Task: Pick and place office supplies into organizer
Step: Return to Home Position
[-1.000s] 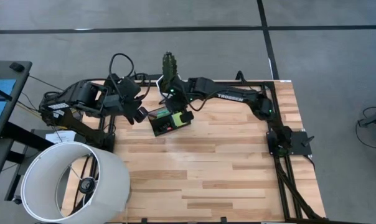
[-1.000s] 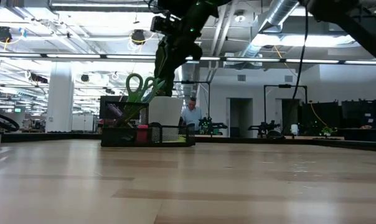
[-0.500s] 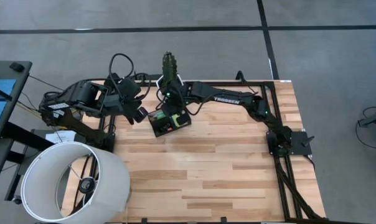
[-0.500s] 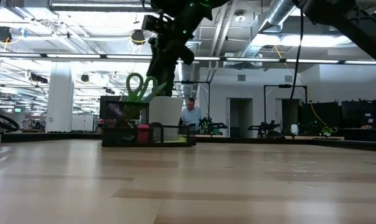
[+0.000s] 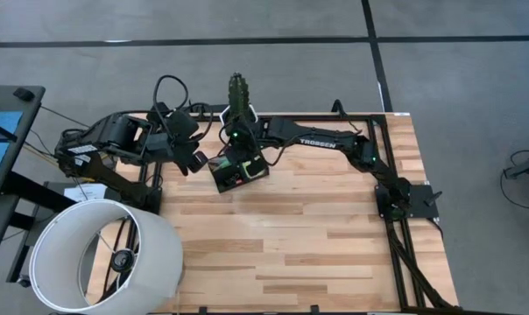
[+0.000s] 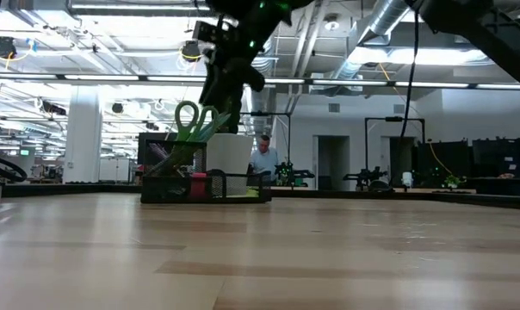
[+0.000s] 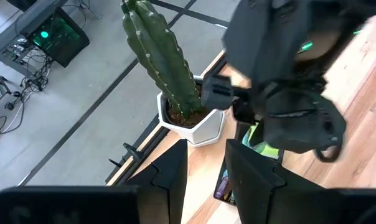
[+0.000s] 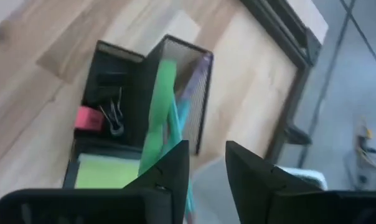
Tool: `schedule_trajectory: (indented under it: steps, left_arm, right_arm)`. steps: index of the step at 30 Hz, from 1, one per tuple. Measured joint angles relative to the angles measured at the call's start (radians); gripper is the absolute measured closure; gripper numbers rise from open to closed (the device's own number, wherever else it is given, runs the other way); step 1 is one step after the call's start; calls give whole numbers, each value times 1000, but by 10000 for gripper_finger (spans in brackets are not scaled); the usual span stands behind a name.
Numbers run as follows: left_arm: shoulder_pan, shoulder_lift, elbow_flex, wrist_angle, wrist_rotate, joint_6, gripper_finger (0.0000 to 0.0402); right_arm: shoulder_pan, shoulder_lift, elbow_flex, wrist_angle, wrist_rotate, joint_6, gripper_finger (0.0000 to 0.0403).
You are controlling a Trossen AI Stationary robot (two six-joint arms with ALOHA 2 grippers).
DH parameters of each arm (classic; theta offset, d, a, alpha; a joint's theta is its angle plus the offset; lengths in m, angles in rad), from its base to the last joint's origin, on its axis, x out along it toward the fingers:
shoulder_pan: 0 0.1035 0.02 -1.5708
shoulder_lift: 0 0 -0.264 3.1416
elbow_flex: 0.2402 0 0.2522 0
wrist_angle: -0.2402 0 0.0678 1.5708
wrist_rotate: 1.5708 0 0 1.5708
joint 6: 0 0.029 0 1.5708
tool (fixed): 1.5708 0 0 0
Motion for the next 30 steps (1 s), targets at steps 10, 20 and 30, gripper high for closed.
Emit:
schedule_trajectory:
  steps: [10,20,30]
  left_arm:
    - [0,-77,0,0,-4,70,300]
    - [-145,-397,-305,18,50,-99,300]
    - [-325,-893,-1151,737,-49,-228,300]
  right_arm:
    - [67,-294,1,-267,-20,195,306]
    - [-49,-661,-141,-680,-860,292,305]
    - [-304,-1074,-582,-391,-712,518,330]
